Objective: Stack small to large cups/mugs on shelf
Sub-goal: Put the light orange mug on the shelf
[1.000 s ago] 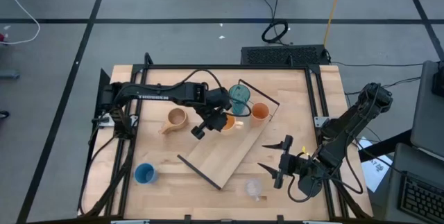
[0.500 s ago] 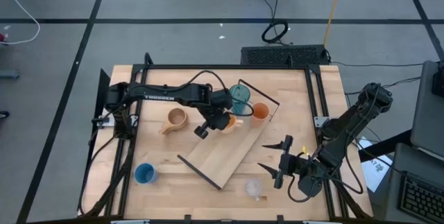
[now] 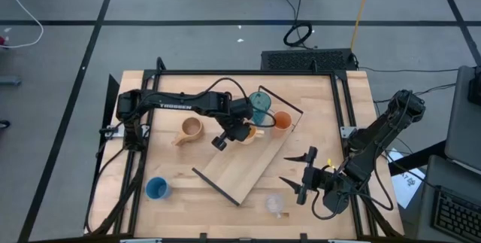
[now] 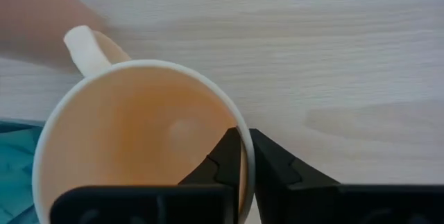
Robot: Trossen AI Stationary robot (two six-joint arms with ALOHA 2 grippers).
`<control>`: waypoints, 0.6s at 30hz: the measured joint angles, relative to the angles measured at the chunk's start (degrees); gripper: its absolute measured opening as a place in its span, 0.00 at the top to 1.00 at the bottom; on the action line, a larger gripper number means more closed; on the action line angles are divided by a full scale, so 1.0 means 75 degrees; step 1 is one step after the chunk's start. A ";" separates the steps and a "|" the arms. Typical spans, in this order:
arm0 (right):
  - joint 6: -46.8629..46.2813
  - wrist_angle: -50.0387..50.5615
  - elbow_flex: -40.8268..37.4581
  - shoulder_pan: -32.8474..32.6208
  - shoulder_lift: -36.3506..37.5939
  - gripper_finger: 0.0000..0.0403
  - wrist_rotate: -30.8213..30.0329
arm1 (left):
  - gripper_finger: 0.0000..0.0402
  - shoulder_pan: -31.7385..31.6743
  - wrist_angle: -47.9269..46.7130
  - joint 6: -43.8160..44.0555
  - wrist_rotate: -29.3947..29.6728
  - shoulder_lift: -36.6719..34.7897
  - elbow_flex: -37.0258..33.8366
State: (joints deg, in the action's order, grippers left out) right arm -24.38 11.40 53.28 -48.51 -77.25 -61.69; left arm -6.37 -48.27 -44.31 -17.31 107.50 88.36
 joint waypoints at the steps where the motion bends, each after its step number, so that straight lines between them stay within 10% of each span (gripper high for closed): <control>1: 0.0000 0.0000 0.0000 0.0000 0.0000 0.27 0.0003 | 0.94 0.0000 -0.0017 -0.0014 -0.0001 0.0000 0.0000; 18: 0.0000 0.0000 0.0000 0.0000 0.0000 0.27 0.0013 | 0.78 0.0000 -0.0289 0.0267 -0.0007 -0.0006 -0.0006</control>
State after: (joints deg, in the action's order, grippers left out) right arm -24.38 11.40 53.28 -48.51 -77.25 -61.60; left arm -6.37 -50.43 -42.31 -17.36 107.46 88.31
